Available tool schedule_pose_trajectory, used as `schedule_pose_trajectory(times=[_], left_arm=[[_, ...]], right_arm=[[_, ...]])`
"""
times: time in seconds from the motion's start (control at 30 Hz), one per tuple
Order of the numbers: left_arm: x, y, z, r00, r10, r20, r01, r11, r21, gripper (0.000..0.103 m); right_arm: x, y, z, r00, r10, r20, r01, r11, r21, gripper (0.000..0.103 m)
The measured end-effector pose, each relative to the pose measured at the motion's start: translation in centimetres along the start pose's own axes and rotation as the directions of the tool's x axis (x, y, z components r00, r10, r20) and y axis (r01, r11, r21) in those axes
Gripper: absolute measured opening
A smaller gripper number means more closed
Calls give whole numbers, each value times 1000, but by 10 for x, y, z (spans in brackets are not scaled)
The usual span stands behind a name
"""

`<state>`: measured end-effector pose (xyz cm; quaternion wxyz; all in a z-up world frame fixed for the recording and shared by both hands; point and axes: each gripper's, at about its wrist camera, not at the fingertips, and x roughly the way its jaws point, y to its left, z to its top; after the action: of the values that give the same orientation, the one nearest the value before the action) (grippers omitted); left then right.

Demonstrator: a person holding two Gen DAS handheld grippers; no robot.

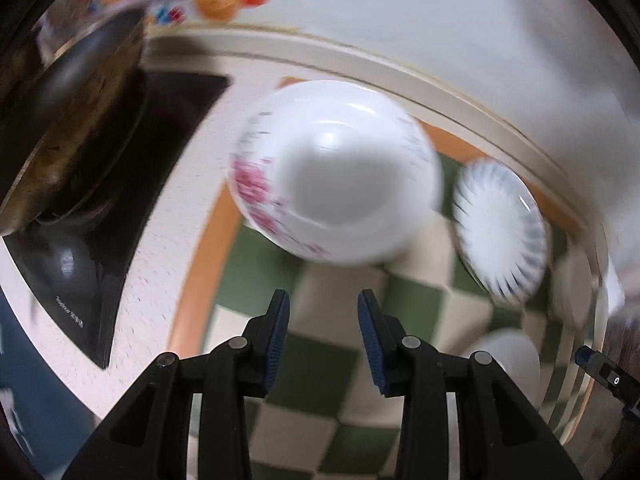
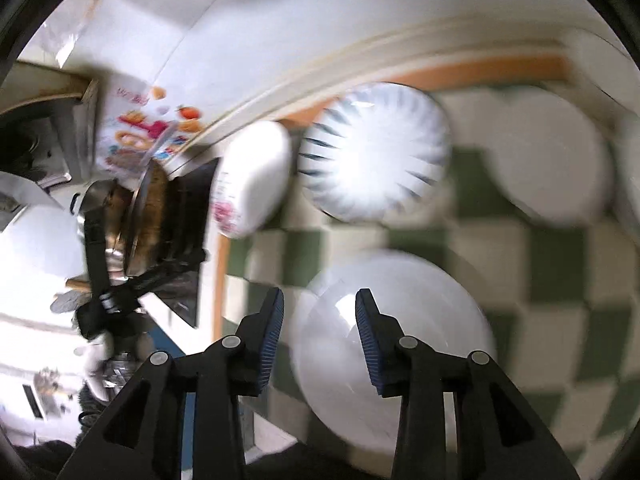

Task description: Organize plates and bowls

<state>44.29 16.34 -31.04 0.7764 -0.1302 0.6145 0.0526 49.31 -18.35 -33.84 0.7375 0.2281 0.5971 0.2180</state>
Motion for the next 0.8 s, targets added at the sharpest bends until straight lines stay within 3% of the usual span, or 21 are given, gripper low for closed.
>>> schedule_pose_trajectory(times=[0.23, 0.37, 0.53, 0.67, 0.8], left_arm=[[48, 57, 55, 998, -15, -67, 9, 995, -98, 33], [72, 66, 71, 995, -28, -98, 17, 994, -111, 33], [90, 69, 83, 990, -67, -120, 55, 993, -107, 32], [95, 73, 89, 992, -76, -105, 65, 992, -106, 28], [94, 78, 91, 993, -79, -85, 70, 992, -102, 26]], right_arm=[[108, 58, 116, 999, -29, -46, 25, 997, -78, 40], [185, 80, 180, 987, -134, -88, 119, 981, -154, 40], [223, 83, 200, 973, -193, -126, 165, 965, -204, 34], [249, 78, 207, 962, -213, -172, 175, 961, -215, 16], [250, 79, 209, 968, -185, -167, 147, 965, -217, 15]])
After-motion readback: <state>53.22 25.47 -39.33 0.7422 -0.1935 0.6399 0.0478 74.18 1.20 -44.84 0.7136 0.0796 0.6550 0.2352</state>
